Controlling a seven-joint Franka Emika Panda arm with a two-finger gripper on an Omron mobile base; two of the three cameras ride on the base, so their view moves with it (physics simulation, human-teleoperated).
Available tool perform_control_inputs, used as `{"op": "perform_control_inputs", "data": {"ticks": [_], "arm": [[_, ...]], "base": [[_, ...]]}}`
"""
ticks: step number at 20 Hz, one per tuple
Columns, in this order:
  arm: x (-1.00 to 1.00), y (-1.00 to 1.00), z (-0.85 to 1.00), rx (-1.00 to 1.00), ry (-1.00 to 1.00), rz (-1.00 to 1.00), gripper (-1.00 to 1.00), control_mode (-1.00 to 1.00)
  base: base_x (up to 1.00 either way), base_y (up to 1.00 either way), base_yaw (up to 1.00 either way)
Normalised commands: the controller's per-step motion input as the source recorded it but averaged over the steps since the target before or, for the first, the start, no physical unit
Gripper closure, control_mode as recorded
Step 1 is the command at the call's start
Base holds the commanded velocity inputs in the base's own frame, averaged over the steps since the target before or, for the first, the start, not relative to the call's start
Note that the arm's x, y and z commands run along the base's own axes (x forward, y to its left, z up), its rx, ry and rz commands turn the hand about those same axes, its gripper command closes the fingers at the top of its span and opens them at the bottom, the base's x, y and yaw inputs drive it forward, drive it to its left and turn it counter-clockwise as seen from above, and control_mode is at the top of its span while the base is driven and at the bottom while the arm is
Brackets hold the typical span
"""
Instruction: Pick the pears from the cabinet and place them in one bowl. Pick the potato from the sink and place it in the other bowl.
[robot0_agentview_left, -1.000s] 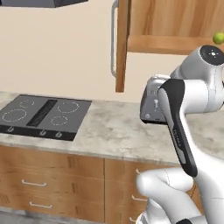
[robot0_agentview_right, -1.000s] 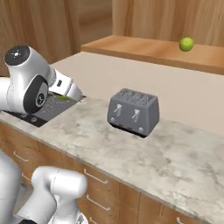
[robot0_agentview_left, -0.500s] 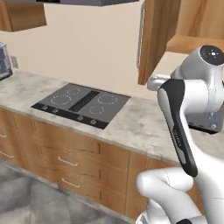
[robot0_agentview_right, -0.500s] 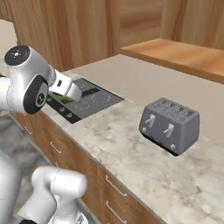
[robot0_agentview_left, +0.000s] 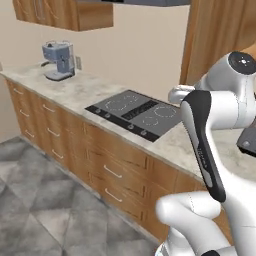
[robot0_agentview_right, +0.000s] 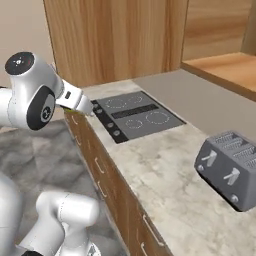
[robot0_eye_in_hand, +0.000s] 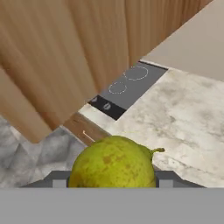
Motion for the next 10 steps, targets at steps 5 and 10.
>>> {"op": "perform_control_inputs", "data": {"ticks": [5,10], "arm": [[0.00,0.00,0.00,0.00,0.00,0.00,1.00,1.00],[0.00,0.00,0.00,0.00,0.00,0.00,1.00,1.00]], "base": [[0.00,0.28,0.47],[0.03,0.10,0.50]]}}
